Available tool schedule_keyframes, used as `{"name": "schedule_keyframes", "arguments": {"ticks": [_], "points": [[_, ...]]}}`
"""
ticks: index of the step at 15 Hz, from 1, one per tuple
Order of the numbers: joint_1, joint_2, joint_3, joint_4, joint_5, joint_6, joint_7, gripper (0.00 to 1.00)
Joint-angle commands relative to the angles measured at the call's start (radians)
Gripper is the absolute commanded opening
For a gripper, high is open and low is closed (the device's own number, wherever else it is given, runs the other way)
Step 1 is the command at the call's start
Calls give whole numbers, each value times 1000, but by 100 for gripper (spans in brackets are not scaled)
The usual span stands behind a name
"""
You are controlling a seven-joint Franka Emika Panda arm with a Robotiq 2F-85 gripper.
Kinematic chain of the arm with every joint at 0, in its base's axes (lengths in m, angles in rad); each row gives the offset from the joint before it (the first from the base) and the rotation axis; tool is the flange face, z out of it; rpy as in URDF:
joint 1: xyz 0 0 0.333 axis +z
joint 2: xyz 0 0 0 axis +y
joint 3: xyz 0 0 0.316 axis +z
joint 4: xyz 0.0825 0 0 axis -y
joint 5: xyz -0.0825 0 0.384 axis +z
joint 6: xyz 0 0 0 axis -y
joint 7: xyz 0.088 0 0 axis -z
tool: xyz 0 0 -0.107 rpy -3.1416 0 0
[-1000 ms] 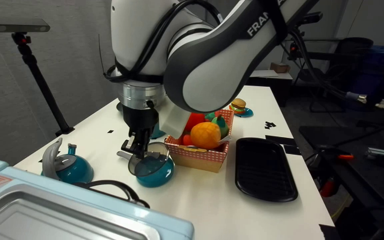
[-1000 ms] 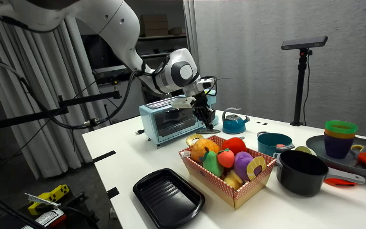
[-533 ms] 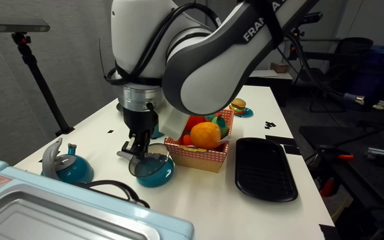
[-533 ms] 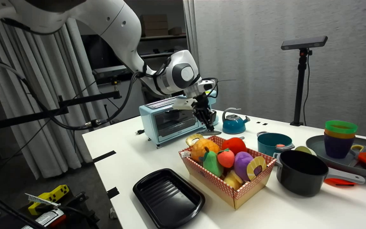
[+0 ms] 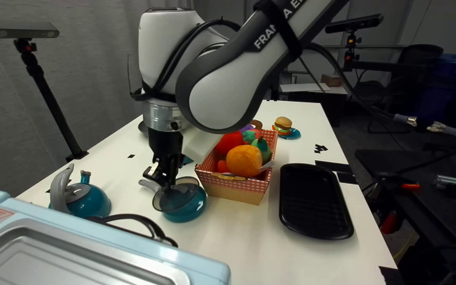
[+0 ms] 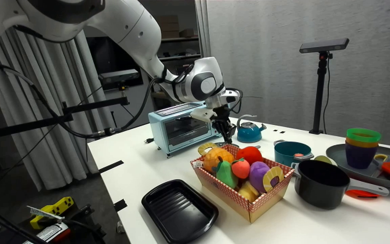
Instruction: Transfer the lid from the pot to the pan
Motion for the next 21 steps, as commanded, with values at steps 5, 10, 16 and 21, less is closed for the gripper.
{"name": "schedule_keyframes", "arguments": {"ticks": [5,10,16,21], "points": [[-2,80,-23,69,12,13,-6,4],[12,73,-41,29,0,38,-2,4],[31,55,-66,-3,-17,60,8,40],[44,-13,-87,-77,-42,73,-4,71]]}}
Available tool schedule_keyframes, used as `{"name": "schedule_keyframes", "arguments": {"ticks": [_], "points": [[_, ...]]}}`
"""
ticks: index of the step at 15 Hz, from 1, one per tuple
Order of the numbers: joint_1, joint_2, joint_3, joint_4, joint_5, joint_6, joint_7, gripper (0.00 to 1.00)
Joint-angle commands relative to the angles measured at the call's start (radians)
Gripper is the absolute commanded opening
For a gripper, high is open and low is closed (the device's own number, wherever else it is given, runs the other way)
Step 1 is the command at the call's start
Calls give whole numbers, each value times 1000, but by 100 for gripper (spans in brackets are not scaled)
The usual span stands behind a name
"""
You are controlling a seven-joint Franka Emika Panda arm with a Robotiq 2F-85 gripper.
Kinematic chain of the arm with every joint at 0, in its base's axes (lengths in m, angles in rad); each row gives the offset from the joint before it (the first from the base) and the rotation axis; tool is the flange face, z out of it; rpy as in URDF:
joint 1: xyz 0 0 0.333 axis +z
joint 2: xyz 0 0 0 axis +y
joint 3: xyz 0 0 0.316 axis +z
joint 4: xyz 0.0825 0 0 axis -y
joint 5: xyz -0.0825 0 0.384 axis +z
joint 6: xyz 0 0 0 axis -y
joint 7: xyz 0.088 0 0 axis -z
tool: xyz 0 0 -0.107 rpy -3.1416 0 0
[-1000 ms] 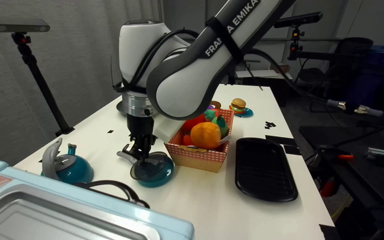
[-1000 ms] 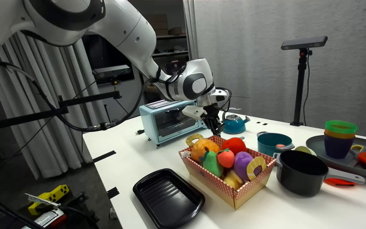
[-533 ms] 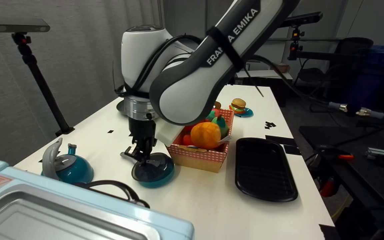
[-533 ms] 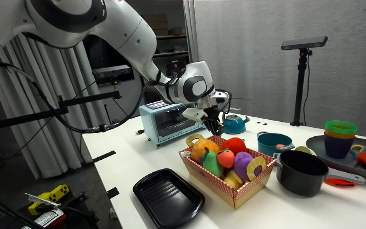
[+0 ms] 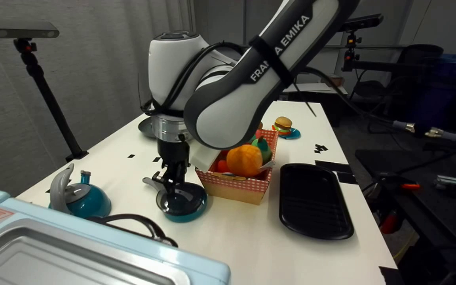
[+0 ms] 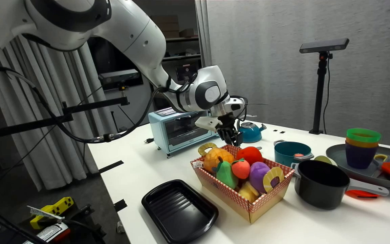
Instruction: Transfer the lid from the pot to the pan
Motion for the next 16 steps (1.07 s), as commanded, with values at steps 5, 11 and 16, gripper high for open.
{"name": "schedule_keyframes", "arguments": {"ticks": [5,11,16], "points": [[44,-175,-43,-170,-70,50,1,100],[69,-307,-66,-265,-124,91,19,100],[68,-425,-79,-359,-170,105,28,100]]}}
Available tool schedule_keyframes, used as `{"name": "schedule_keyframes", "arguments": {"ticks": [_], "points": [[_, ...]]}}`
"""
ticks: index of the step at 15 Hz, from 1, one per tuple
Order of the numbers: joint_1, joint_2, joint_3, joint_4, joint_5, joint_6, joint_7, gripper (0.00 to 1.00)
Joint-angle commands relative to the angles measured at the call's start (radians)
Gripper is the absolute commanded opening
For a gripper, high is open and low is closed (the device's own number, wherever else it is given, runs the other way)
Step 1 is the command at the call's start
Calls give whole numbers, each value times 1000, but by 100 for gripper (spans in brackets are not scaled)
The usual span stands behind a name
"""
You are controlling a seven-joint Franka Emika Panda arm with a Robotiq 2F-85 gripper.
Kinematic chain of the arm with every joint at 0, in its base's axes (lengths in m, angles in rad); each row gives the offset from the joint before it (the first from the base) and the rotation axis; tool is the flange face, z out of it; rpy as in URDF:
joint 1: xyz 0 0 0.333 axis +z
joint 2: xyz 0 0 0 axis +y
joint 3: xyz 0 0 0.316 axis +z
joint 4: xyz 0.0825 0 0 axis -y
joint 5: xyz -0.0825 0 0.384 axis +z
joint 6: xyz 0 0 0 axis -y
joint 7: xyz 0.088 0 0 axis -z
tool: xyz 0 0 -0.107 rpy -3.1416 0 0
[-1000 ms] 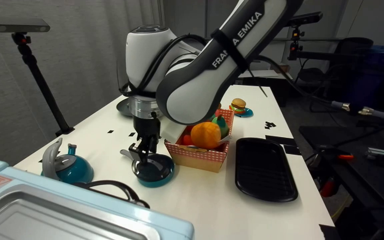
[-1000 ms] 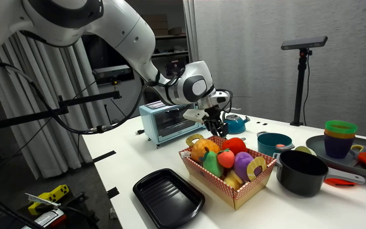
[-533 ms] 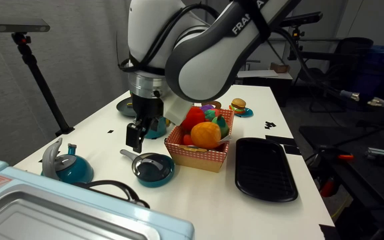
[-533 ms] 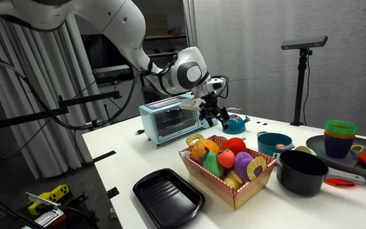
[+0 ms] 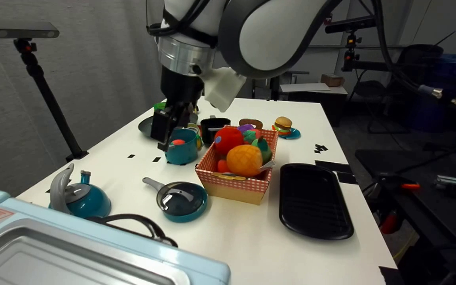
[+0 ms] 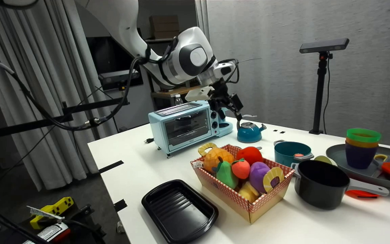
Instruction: Transfer the lid from the pot to the pan
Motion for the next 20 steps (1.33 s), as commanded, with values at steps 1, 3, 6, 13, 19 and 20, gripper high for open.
{"name": "schedule_keyframes", "arguments": {"ticks": [1,3,6,13,19,20], "points": [[17,-123,-27,-127,-51,40,32,100],[16,-169,-32,-167,-71,46,45,100],[22,-237,-40,-225,-115,52,81,100],[-21,-281,2,-242,-140,12,109,100],[-27,-322,9,-281,-145,12,118,100],[-27,-322,9,-281,-145,12,118,100]]}}
